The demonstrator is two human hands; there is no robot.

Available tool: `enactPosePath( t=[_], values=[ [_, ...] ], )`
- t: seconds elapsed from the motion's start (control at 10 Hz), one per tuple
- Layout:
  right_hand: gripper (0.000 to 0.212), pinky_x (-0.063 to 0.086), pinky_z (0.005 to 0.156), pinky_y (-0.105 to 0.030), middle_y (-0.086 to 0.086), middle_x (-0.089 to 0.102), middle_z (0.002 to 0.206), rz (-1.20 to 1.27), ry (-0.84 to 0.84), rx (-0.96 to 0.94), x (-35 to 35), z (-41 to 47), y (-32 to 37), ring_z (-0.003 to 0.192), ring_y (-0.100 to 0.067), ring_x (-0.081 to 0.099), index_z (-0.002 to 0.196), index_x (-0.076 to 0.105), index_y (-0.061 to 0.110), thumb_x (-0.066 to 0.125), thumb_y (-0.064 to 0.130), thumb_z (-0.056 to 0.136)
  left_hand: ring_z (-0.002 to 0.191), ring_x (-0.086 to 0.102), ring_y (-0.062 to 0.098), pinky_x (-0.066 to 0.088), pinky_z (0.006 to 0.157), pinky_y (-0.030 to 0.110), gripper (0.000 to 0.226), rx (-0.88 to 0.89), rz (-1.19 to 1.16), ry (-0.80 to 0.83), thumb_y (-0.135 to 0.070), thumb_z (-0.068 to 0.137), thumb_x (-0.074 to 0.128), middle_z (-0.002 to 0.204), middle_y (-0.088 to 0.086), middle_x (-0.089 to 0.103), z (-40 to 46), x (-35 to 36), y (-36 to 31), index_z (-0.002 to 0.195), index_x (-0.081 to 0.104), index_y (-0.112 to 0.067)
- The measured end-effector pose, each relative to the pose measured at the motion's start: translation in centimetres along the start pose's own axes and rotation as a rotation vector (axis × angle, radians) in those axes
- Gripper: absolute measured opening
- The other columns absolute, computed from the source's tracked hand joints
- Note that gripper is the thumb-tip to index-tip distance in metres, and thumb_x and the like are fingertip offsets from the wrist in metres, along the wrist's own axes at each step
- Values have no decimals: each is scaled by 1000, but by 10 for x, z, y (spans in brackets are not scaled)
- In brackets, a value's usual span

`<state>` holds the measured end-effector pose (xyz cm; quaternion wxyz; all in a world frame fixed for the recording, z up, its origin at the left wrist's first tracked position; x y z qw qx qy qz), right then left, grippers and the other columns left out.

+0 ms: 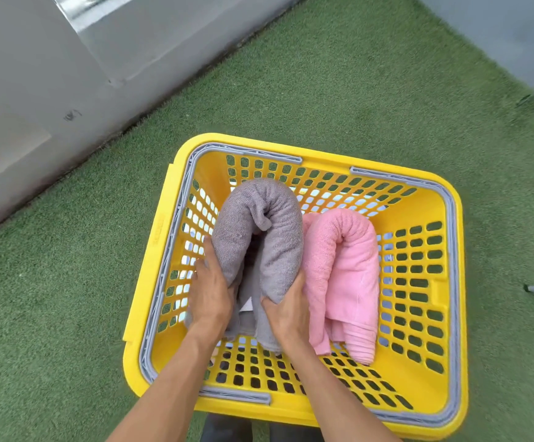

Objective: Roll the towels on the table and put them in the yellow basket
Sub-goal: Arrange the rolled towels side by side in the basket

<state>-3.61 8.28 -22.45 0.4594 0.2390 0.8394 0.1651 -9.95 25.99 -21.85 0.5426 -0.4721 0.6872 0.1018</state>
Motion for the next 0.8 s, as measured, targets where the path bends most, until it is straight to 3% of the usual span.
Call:
enactPosePath(
  t=[0.2, 0.3, 0.4, 0.6, 0.7, 0.8],
  values=[
    [97, 43, 72, -31, -16, 60, 120, 75, 83, 53, 10, 3, 2, 102, -35, 61, 143, 15, 16, 78, 27, 70, 86, 60, 36, 54, 67, 48, 110, -18, -111, -2, -23, 80, 73, 116, 21, 51, 1, -4, 0, 148, -13, -34],
    [100, 43, 78, -29, -15, 56, 127, 121, 92, 49, 12, 4, 0, 108, -33, 59, 144, 14, 17, 79, 28, 69, 97, 58, 38, 53, 74, 48, 112, -13, -101, 5, -23, 78, 75, 123, 21, 48, -2, -5, -1, 149, -11, -29],
    [102, 39, 98, -28, -10, 41, 144, 165, 61, -31, -2, -6, 2, 127, -25, 46, 148, 7, 23, 76, 34, 73, 117, 49, 37, 49, 90, 48, 104, 27, -97, -3, -28, 81, 72, 138, 20, 39, -14, -12, -5, 151, -5, -23],
    [93, 25, 105, -20, -3, 19, 157, 45, 112, -256, -20, -25, 24, 139, -18, 28, 152, -6, 29, 61, 29, 88, 136, 34, 36, 38, 106, 45, 87, 91, 28, -32, -40, 90, 57, 154, 20, 21, -29, -22, -24, 153, 0, -21],
    [94, 28, 107, -25, -4, 16, 158, 1, 173, -273, -18, -21, 27, 139, -20, 28, 151, -12, 31, 59, 26, 89, 137, 31, 37, 36, 108, 45, 86, 63, 27, -2, -40, 92, 55, 155, 22, 19, -24, -22, -26, 153, -2, -22],
    [90, 21, 111, -24, -1, 17, 158, 48, 158, -252, -30, -28, 21, 142, -18, 23, 152, -7, 30, 58, 29, 90, 135, 36, 35, 40, 105, 45, 79, 82, 61, -46, -43, 92, 53, 153, 20, 24, -35, -35, -30, 152, 8, -19]
  ],
)
Point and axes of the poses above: each hand's wrist, its own z-axis towards the middle knuckle, its own x-axis out of the palm, y = z × x, the point moved 8 cm from there along z, towards the middle knuckle
